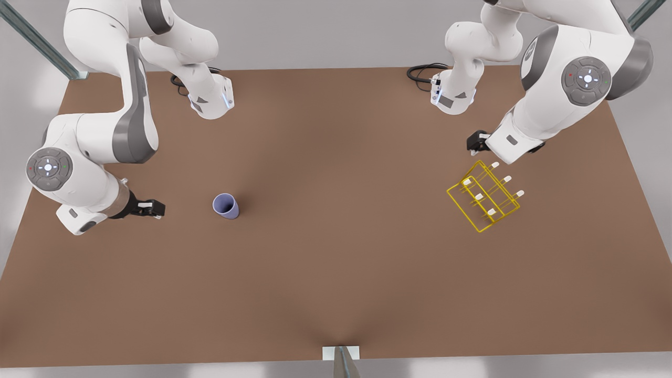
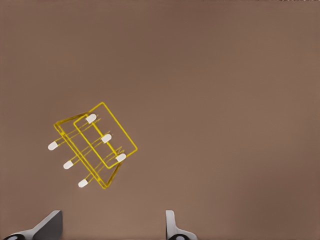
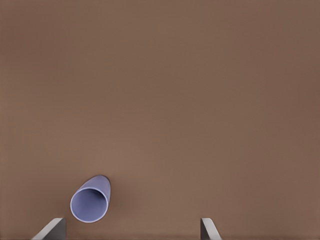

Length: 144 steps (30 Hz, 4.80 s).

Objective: Place the cup on the cup holder

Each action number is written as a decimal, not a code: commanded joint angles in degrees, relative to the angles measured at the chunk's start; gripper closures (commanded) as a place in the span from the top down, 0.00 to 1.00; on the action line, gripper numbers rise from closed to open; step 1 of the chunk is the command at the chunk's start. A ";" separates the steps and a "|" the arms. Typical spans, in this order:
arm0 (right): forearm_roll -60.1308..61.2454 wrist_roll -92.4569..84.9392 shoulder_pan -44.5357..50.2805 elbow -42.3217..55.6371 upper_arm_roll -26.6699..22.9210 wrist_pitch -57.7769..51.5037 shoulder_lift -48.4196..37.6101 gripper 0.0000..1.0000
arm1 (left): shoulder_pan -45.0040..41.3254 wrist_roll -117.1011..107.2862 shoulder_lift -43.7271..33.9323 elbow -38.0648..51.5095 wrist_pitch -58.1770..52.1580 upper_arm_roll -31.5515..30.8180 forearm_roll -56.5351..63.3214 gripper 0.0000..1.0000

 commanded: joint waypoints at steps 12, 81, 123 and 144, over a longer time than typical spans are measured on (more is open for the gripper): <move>3.53 13.68 -2.43 -19.56 7.88 10.95 -1.20 1.00 | -0.09 -1.29 -0.15 -0.29 -0.23 -0.02 0.05 1.00; 3.18 20.12 -2.26 -34.17 19.24 30.21 -1.03 0.21 | -1.76 -1.38 -0.24 -1.44 -1.11 -0.02 0.14 1.00; 70.59 -57.31 19.89 25.96 24.07 11.48 55.75 0.21 | -2.64 -1.38 0.02 -2.58 -1.46 0.16 1.55 1.00; 70.41 -61.27 22.52 25.87 17.75 18.25 56.98 0.23 | -2.64 -1.47 1.08 -2.49 -1.20 0.16 1.55 1.00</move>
